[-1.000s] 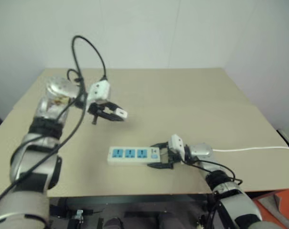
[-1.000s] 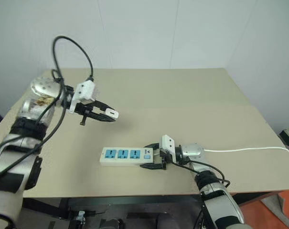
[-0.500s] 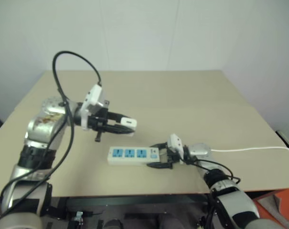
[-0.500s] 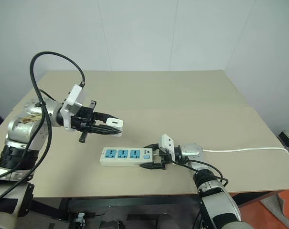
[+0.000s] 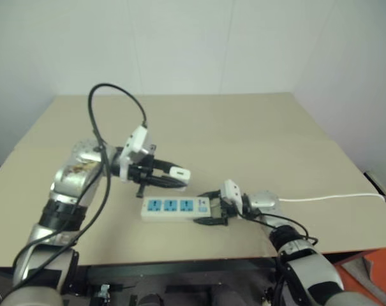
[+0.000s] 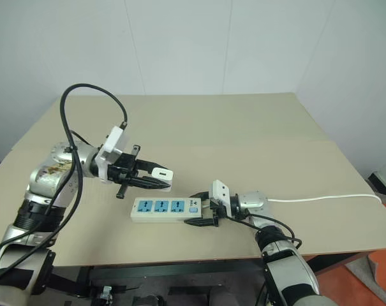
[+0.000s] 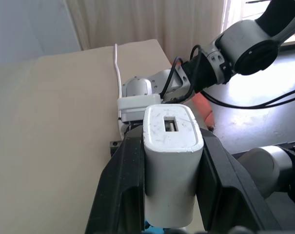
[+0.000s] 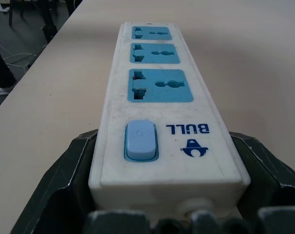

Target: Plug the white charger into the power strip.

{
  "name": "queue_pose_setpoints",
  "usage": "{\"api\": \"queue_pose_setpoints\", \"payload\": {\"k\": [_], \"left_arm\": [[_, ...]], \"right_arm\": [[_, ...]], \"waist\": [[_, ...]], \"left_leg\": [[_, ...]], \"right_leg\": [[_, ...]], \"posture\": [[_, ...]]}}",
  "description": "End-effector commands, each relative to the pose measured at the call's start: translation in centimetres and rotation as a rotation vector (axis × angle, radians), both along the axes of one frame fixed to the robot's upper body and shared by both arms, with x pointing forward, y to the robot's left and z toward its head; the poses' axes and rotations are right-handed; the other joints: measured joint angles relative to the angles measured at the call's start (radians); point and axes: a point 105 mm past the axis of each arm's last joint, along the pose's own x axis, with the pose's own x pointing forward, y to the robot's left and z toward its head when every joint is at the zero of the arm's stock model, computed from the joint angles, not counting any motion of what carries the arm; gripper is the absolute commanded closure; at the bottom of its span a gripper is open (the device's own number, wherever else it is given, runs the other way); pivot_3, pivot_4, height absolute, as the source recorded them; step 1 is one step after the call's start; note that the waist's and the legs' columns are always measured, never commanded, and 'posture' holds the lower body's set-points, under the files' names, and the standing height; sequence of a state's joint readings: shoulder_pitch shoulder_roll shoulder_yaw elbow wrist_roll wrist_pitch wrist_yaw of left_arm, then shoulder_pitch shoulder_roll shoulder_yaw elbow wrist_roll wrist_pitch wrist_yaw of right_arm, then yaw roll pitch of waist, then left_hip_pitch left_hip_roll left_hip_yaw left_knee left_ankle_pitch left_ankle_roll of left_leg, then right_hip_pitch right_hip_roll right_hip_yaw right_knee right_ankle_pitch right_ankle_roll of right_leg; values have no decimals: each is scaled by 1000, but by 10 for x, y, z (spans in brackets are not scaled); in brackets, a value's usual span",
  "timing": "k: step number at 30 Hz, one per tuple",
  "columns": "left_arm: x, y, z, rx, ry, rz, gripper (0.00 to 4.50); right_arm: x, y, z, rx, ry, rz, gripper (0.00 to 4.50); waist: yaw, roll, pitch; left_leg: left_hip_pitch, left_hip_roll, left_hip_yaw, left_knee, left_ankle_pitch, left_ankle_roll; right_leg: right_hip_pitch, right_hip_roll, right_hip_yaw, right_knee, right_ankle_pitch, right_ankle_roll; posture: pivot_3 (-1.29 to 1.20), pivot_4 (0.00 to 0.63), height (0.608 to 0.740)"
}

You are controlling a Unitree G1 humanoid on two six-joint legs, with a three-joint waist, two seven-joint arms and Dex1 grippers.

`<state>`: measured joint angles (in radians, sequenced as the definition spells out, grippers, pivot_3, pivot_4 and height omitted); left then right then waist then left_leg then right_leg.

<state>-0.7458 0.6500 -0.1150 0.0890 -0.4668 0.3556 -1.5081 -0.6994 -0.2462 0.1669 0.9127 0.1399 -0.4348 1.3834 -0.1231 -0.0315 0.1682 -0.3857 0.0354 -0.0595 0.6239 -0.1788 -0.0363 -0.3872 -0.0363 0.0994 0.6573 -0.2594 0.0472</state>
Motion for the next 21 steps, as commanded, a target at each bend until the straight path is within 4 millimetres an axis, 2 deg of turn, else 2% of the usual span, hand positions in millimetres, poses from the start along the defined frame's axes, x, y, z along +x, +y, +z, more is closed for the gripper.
{"api": "queue_pose_setpoints", "payload": {"k": [1,21], "left_arm": [[-1,-1,-8,26,-21,-18,3495],[-1,-19,-42,-64,106,19,3495]], "right_arm": [[-5,4,-10,-12,22,10,1063],[-5,3,-10,-11,27,5,1063]], "waist": [[0,0,0],[0,0,0]], "left_leg": [[0,0,0,0,0,0],[0,0,0,0,0,0]], "right_leg": [[0,0,0,0,0,0],[0,0,1,-1,0,0]], "posture": [[0,150,740],[0,150,740]]}}
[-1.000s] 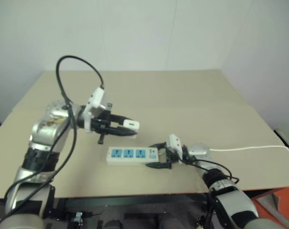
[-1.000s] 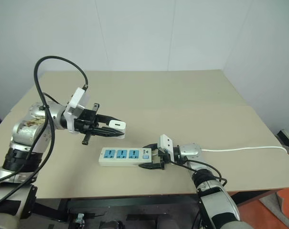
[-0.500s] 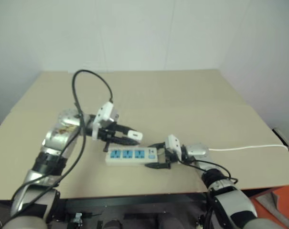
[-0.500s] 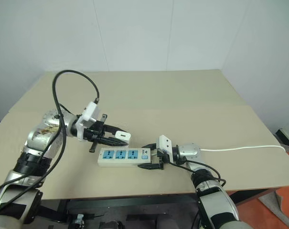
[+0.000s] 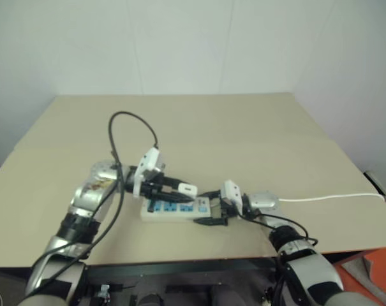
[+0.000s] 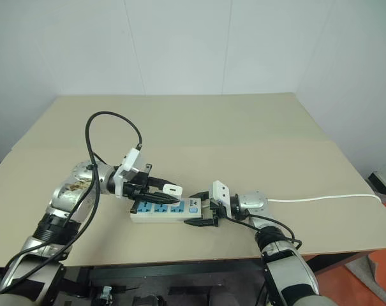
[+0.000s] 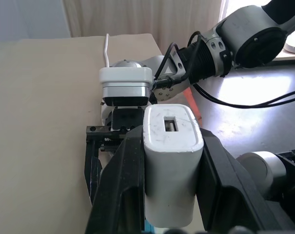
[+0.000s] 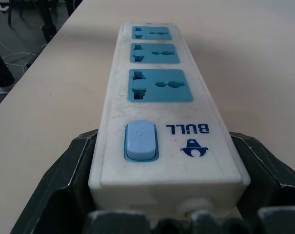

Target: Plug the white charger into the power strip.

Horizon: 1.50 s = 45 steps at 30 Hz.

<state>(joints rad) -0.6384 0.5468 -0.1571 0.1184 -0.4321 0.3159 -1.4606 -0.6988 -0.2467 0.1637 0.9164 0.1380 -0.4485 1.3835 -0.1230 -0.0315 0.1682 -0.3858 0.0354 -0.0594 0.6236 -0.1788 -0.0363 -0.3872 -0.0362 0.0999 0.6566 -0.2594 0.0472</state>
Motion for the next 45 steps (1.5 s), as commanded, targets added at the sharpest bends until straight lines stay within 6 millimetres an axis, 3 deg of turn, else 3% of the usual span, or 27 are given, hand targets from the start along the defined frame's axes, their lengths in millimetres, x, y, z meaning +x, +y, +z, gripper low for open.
{"api": "queue_pose_setpoints", "payload": {"k": [1,21,45], "left_arm": [[2,-3,0,-25,-2,16,3495],[17,-6,-36,-69,-11,97,3495],[13,-1,-49,-27,23,77,3495]], "right_arm": [[-4,3,-10,-12,38,5,1063],[-4,0,-11,-13,44,-6,1063],[-5,-1,-12,-20,48,-5,1063]], "waist": [[0,0,0],[1,0,0],[2,0,0]], "left_leg": [[0,0,0,0,0,0],[0,0,0,0,0,0],[0,0,0,0,0,0]], "right_leg": [[0,0,0,0,0,0],[0,0,0,-1,0,0],[0,0,0,-1,0,0]], "posture": [[0,150,740],[0,150,740],[0,150,740]]}}
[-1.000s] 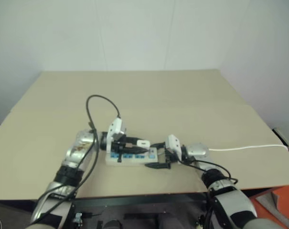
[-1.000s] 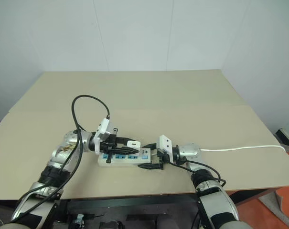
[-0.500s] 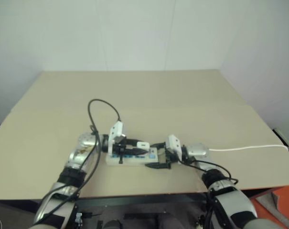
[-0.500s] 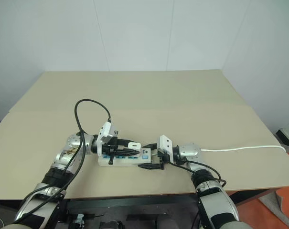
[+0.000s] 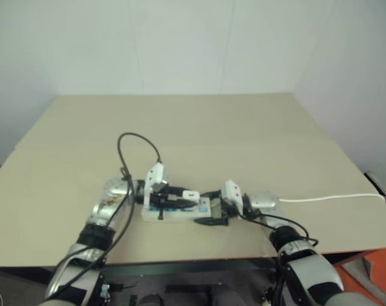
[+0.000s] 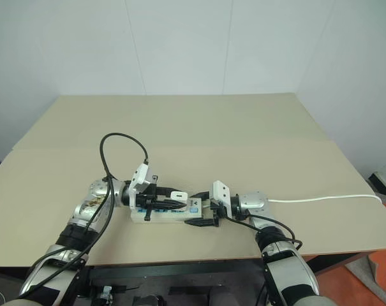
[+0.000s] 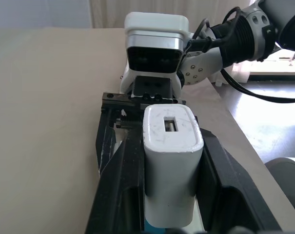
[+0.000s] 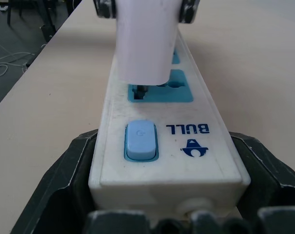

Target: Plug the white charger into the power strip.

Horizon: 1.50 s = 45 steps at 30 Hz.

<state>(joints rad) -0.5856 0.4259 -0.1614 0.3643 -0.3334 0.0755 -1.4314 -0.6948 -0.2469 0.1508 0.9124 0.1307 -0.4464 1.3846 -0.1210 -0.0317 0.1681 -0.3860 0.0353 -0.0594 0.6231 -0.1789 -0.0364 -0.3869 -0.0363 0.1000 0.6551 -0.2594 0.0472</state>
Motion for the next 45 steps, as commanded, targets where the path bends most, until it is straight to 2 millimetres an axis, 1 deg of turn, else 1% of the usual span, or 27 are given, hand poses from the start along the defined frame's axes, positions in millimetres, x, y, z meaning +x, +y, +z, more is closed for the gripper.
{"api": "queue_pose_setpoints", "payload": {"k": [1,10,16,22,31,37,45], "left_arm": [[-2,2,-1,16,0,-11,3495],[0,5,-8,42,7,9,3495],[0,9,-19,59,34,32,3495],[-4,22,-39,112,83,63,3495],[-4,42,-60,187,148,100,3495],[-9,50,-70,232,174,90,3495],[-12,58,-77,272,185,86,3495]], "right_arm": [[-5,0,-12,-21,48,2,1063],[-4,0,-12,-24,48,1,1063],[-4,0,-12,-25,48,1,1063],[-4,0,-11,-26,48,1,1063],[-3,-1,-11,-31,50,1,1063],[-3,-3,-11,-35,48,0,1063],[-3,-4,-12,-41,51,1,1063]], "waist": [[0,0,0],[0,0,0],[0,0,0],[-1,0,-1],[-1,0,-5],[-2,1,-7],[-3,1,-9]], "left_leg": [[0,0,0,0,0,0],[0,0,0,-1,0,0],[0,0,0,-1,0,0],[1,0,0,-1,0,0],[4,0,0,-5,0,0],[6,1,0,-9,0,0],[9,2,1,-12,0,0]], "right_leg": [[0,0,0,0,0,0],[0,0,0,-1,0,0],[0,0,0,-1,0,0],[1,0,0,-1,0,0],[1,0,1,-2,0,-1],[1,1,2,-2,-1,-2],[2,4,3,-3,-2,-4]], "posture": [[0,150,740],[0,150,740],[0,150,740],[0,150,740],[0,150,740],[0,150,740],[0,150,740]]}}
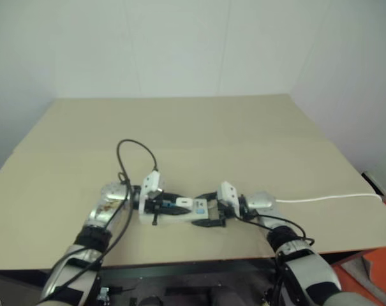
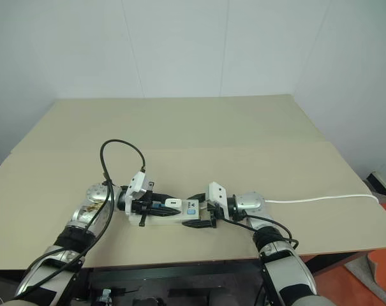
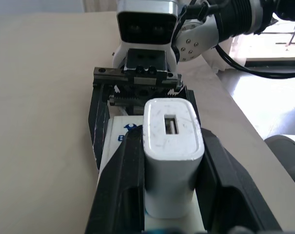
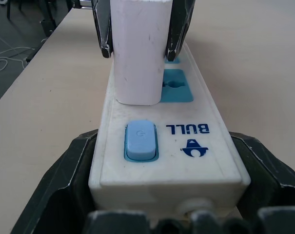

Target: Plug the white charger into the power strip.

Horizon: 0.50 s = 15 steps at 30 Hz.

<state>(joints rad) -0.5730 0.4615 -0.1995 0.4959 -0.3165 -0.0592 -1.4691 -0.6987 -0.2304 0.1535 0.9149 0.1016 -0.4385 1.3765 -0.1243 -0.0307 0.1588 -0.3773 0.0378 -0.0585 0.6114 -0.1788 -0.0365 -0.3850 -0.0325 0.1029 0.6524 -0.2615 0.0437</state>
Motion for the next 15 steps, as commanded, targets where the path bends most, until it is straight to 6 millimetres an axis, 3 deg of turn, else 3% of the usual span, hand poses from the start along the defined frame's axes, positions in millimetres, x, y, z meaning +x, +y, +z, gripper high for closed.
{"api": "queue_pose_setpoints", "payload": {"k": [1,12,15], "left_arm": [[-11,42,-52,212,176,92,3495],[-14,46,-56,254,197,83,3495],[-11,46,-50,248,201,87,2482]], "right_arm": [[-2,-10,-9,-25,44,-9,1063],[-3,-8,-9,-25,47,-7,1063],[-3,-8,-9,-24,48,-7,1063]], "waist": [[0,0,0],[1,1,-2],[-2,1,-3]], "left_leg": [[0,0,0,0,0,0],[2,7,1,-3,0,0],[3,7,1,-3,0,0]], "right_leg": [[0,0,0,0,0,0],[0,7,0,-1,-1,-2],[1,7,0,-1,-1,-2]], "posture": [[0,150,740],[0,150,740],[0,150,740]]}}
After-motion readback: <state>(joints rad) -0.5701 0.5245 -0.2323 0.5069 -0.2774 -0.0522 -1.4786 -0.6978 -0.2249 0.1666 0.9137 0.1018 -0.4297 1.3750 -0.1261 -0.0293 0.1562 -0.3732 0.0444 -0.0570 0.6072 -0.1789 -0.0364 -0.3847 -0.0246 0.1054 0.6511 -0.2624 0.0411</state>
